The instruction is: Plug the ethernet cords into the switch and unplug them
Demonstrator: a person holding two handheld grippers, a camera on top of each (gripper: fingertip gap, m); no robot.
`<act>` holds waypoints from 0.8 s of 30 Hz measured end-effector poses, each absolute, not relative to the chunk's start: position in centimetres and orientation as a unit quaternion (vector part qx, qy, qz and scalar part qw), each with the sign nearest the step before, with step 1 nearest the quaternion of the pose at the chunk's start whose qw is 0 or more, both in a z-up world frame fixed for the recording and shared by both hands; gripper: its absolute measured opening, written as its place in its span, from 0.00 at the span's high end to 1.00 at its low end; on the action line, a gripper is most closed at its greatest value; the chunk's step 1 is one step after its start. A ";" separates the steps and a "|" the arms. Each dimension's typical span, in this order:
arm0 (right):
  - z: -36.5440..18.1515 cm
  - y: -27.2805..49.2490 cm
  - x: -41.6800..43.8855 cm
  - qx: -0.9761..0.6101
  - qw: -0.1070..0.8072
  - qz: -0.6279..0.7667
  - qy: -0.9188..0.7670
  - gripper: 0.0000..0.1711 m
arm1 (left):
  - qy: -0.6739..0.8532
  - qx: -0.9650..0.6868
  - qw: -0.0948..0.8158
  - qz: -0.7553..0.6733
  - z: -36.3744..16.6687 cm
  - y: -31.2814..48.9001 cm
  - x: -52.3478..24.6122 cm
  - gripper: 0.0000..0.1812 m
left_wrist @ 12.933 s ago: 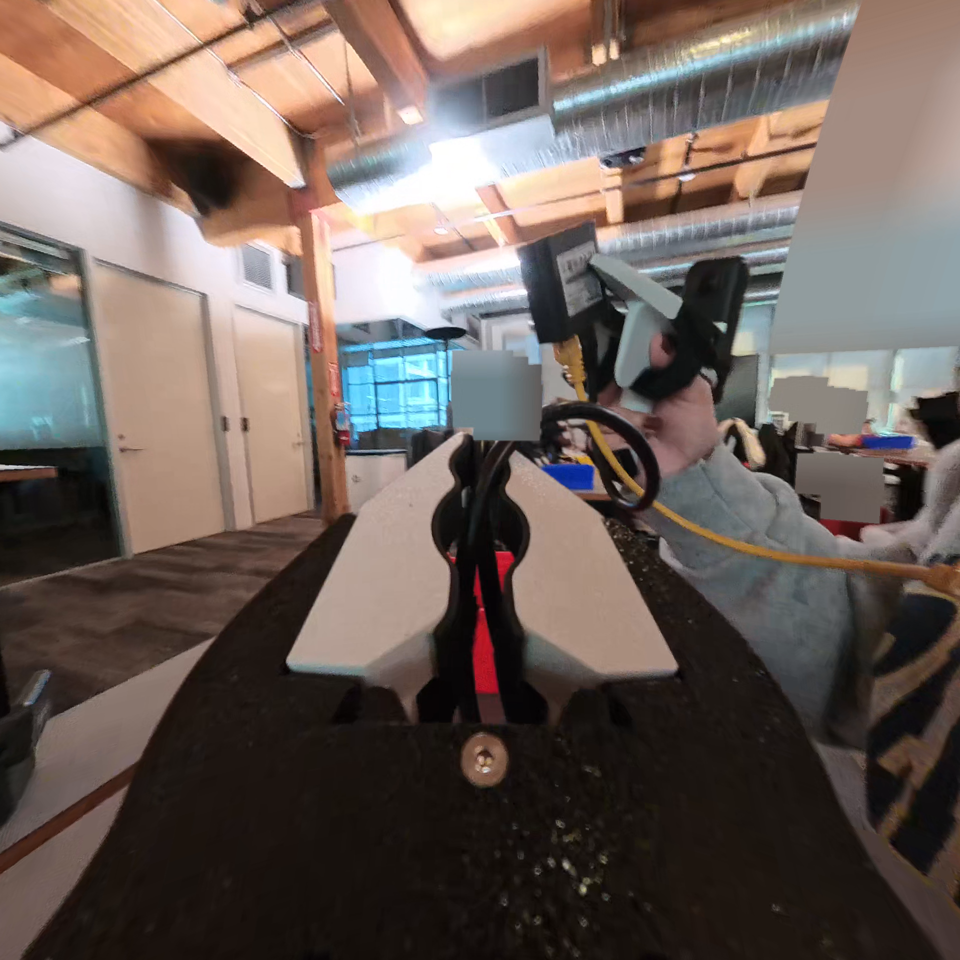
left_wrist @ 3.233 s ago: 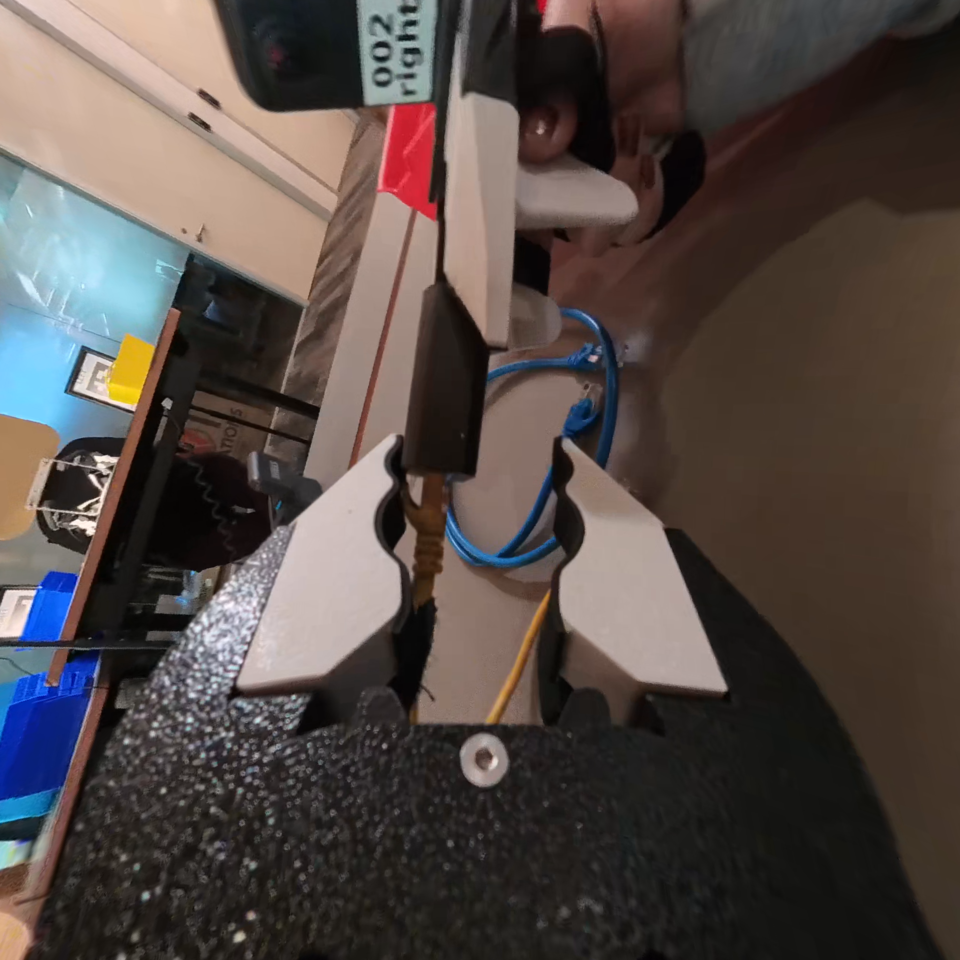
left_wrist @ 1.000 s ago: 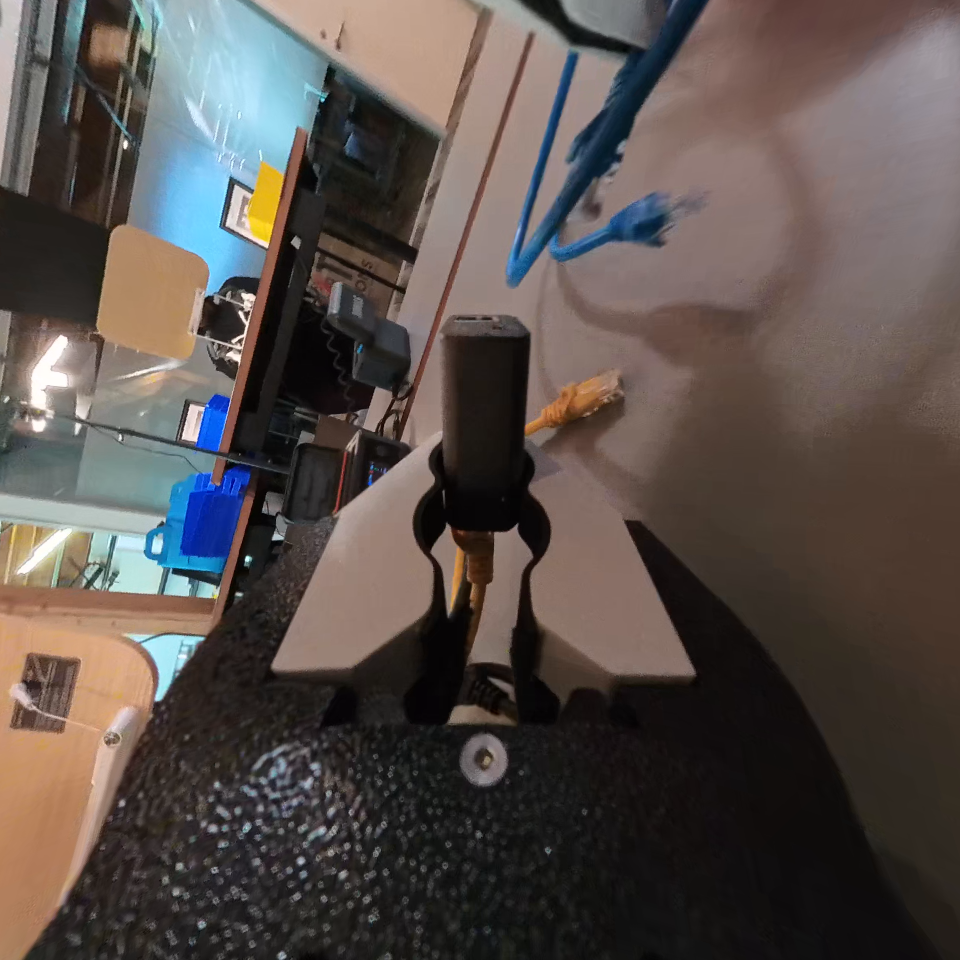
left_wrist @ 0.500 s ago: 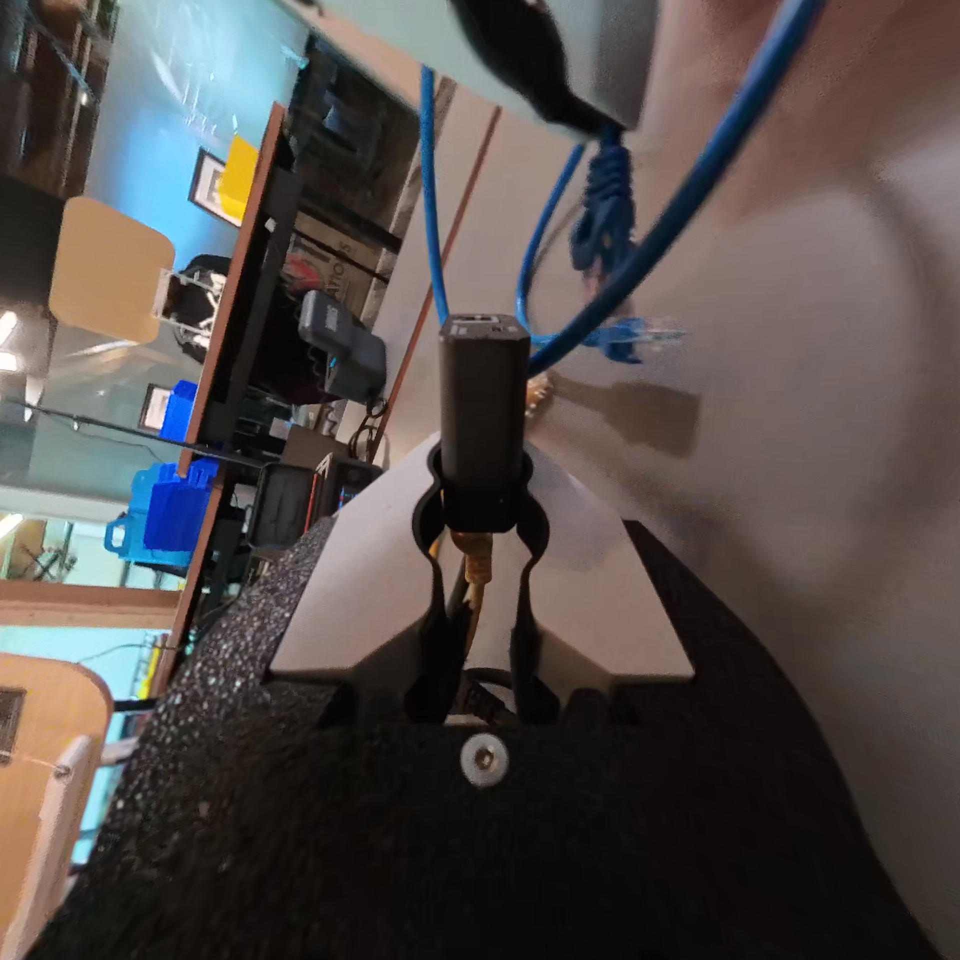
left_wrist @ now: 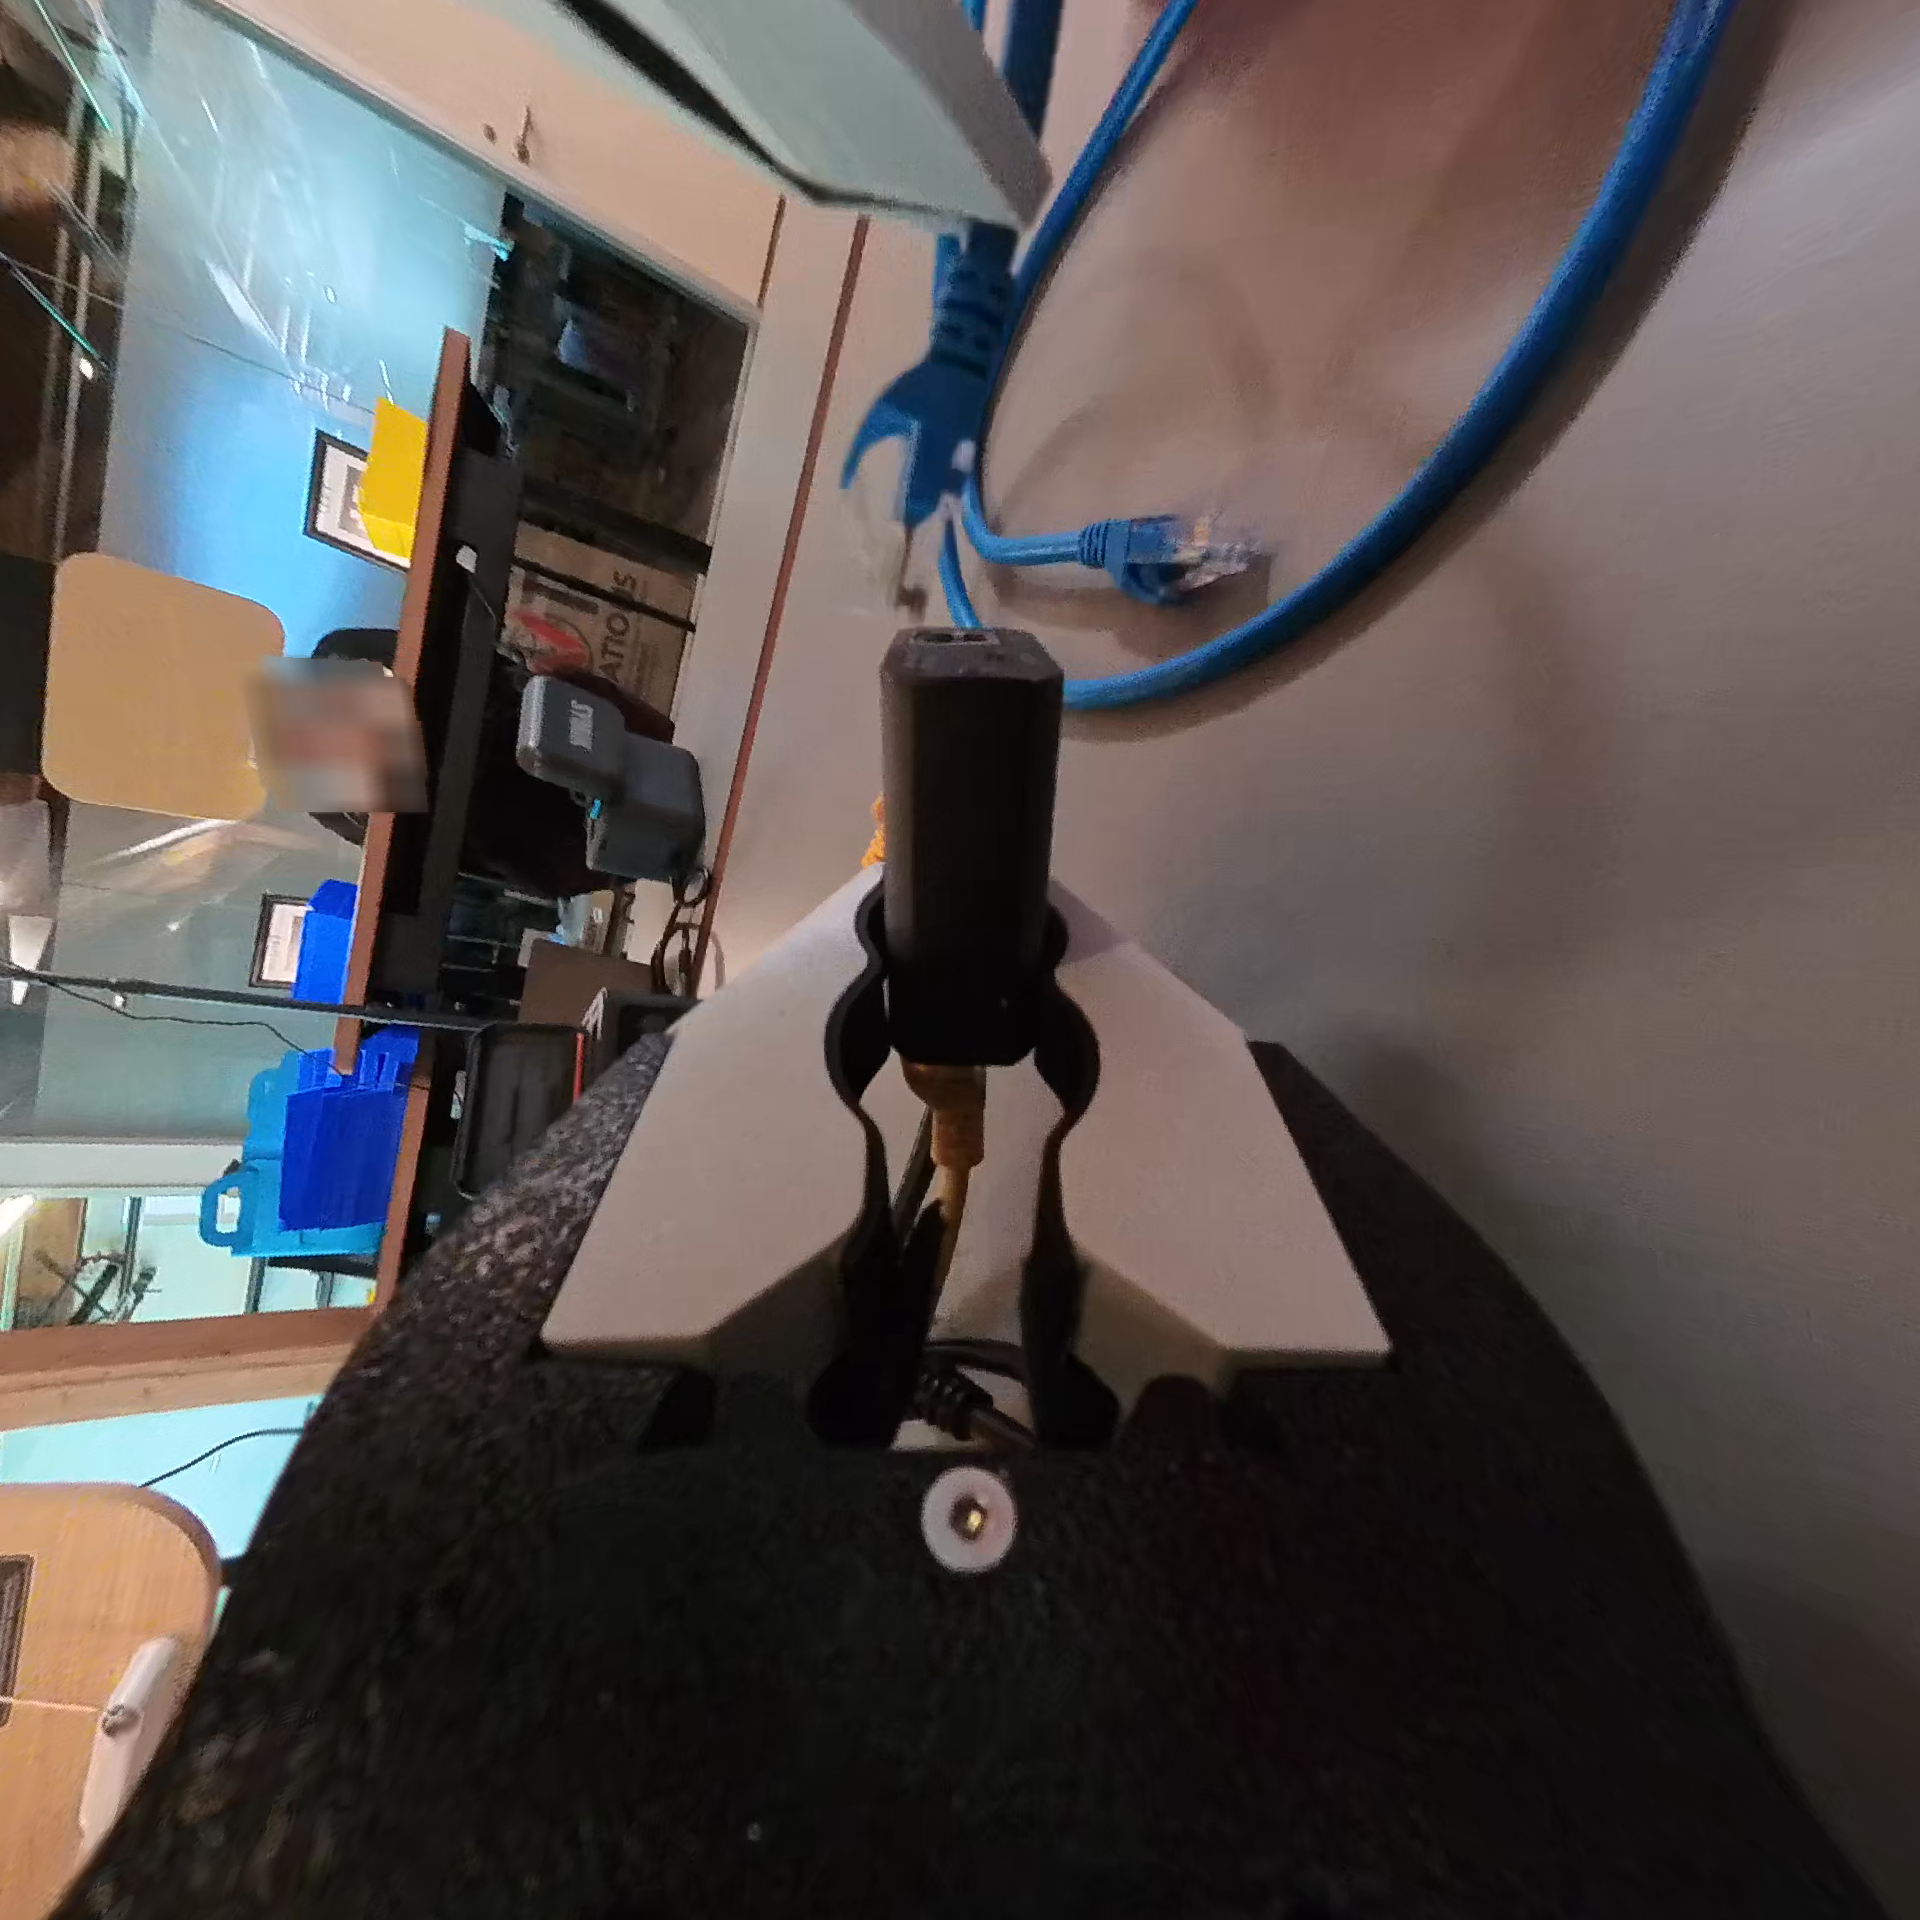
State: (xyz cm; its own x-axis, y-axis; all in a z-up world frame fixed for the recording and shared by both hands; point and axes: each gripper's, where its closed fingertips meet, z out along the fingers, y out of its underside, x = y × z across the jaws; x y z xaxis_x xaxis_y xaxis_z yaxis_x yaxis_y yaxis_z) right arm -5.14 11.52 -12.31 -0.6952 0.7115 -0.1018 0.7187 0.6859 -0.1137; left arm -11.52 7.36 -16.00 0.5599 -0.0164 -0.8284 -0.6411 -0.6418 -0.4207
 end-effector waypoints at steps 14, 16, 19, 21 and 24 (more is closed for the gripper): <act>-13.2 12.0 -4.7 0.422 0.068 -0.061 0.902 0.98 | 0.237 -0.781 0.352 0.459 -15.6 7.4 -11.0 0.88; -13.1 12.0 -4.6 0.425 0.076 -0.066 0.899 0.98 | 0.245 -0.778 0.340 0.469 -15.7 7.4 -11.0 0.88; -13.0 11.4 -4.3 0.435 0.103 -0.093 0.890 0.98 | 0.245 -0.778 0.338 0.469 -15.7 7.4 -10.9 0.88; -12.9 11.3 -4.1 0.444 0.116 -0.105 0.882 0.98 | 0.238 -0.780 0.351 0.460 -15.5 7.5 -10.7 0.89; -13.1 11.4 -3.7 0.447 0.126 -0.103 0.879 0.98 | 0.244 -0.776 0.362 0.456 -15.2 7.7 -10.2 0.89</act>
State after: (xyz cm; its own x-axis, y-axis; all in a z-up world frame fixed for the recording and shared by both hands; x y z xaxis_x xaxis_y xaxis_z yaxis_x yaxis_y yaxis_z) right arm -3.67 11.38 -13.08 -0.5676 0.7607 -0.3148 0.8130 0.5783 -0.0684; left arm -10.20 7.70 -15.22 0.4653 -0.0498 -0.8838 -0.7088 -0.6191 -0.3383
